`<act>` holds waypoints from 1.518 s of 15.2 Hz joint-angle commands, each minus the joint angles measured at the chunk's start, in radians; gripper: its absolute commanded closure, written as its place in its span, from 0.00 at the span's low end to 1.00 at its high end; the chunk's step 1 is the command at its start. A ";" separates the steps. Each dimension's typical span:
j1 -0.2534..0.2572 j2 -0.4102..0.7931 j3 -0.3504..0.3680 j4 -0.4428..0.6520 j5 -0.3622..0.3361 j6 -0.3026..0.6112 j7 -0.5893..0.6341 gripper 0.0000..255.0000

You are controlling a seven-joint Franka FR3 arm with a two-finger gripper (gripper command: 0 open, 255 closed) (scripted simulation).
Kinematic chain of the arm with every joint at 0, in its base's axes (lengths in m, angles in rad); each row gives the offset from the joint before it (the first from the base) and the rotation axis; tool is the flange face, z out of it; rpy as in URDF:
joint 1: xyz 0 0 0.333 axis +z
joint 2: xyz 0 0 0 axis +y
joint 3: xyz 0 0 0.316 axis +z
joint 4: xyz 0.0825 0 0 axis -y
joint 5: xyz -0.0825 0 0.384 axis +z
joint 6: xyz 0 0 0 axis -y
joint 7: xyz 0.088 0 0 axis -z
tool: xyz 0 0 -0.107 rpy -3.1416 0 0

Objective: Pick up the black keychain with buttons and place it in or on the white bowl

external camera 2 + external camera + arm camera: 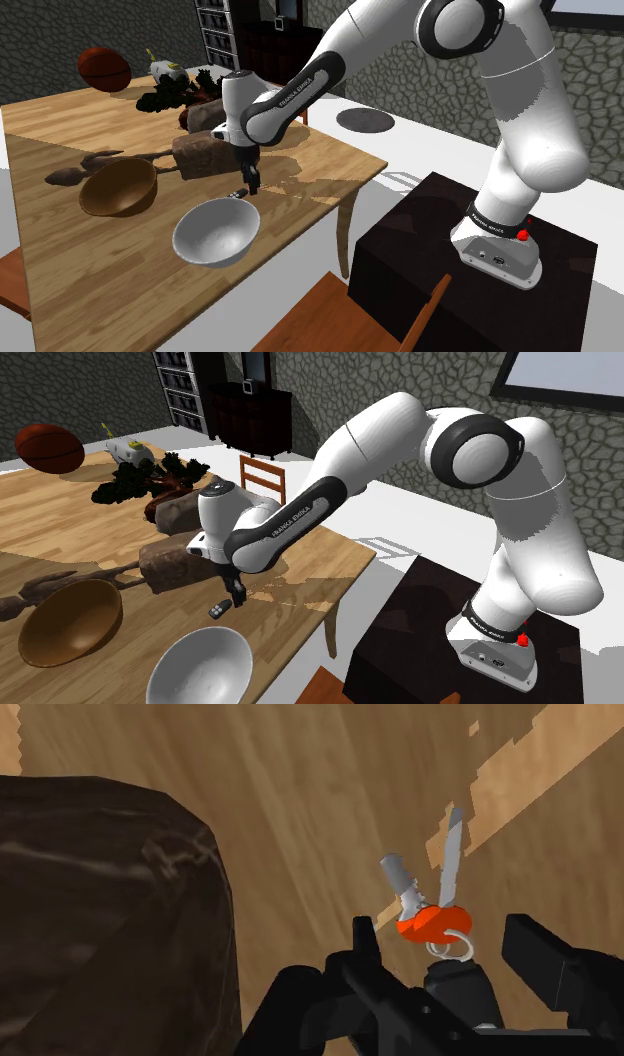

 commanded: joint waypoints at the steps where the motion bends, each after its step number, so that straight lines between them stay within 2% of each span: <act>1: 0.000 0.001 -0.001 0.000 0.000 0.000 0.001 1.00; 9: -0.001 0.000 -0.001 -0.001 0.000 0.000 -0.001 1.00; 23: -0.011 -0.102 0.015 0.037 0.022 -0.139 -0.012 1.00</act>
